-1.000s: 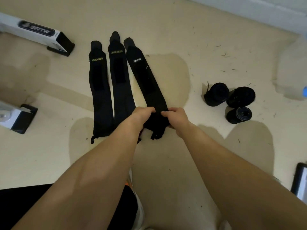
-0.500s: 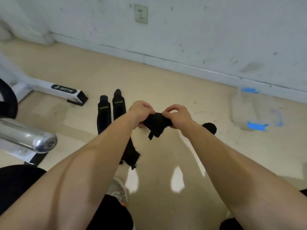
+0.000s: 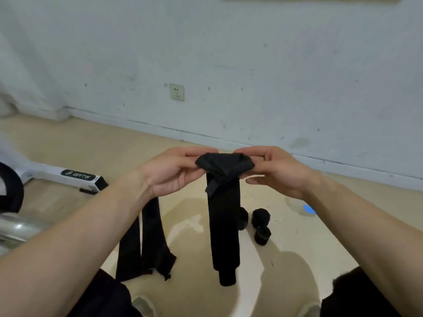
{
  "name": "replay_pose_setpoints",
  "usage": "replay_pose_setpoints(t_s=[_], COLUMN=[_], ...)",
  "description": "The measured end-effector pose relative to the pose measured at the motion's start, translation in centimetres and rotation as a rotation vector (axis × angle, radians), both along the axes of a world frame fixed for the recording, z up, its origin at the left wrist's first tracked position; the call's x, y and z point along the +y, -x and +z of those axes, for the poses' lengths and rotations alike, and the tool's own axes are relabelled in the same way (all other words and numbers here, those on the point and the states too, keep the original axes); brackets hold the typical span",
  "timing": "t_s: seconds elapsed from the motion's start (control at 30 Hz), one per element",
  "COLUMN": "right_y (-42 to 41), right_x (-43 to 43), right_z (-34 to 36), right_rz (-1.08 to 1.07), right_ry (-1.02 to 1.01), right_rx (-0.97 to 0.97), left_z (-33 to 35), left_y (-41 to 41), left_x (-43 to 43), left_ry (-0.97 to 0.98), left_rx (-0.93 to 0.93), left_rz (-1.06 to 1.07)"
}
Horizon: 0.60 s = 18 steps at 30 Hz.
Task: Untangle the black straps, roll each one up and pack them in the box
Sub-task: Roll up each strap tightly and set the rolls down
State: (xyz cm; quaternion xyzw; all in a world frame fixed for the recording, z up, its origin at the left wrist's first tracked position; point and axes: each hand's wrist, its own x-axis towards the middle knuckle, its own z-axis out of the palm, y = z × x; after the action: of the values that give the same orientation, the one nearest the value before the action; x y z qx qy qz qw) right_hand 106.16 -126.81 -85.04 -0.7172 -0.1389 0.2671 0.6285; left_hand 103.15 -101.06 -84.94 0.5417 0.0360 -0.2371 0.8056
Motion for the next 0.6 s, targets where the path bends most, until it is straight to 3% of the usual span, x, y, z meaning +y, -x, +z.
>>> replay_pose_setpoints(t_s=[0.1,0.27,0.6], right_y=[0.9,1.6,0.1], right_x=[-0.8,-1.2,-0.1], right_z=[0.4,-0.6,-2.2], right_rz=[-0.124,-0.251,-0.401], right_ry=[-0.019,-0.048,-0.107], right_rx=[-0.110,-0.194,-0.156], left_z=[0.1,-1.5,-2.7], left_y=[0.8,0.4,-1.5], left_x=[-2.3,-5.4,-8.0], left_ry=[-0.050,-0.461,-0.334], left_rx=[-0.103,-0.280,-0.316], left_rz=[0.053,0.179,0.356])
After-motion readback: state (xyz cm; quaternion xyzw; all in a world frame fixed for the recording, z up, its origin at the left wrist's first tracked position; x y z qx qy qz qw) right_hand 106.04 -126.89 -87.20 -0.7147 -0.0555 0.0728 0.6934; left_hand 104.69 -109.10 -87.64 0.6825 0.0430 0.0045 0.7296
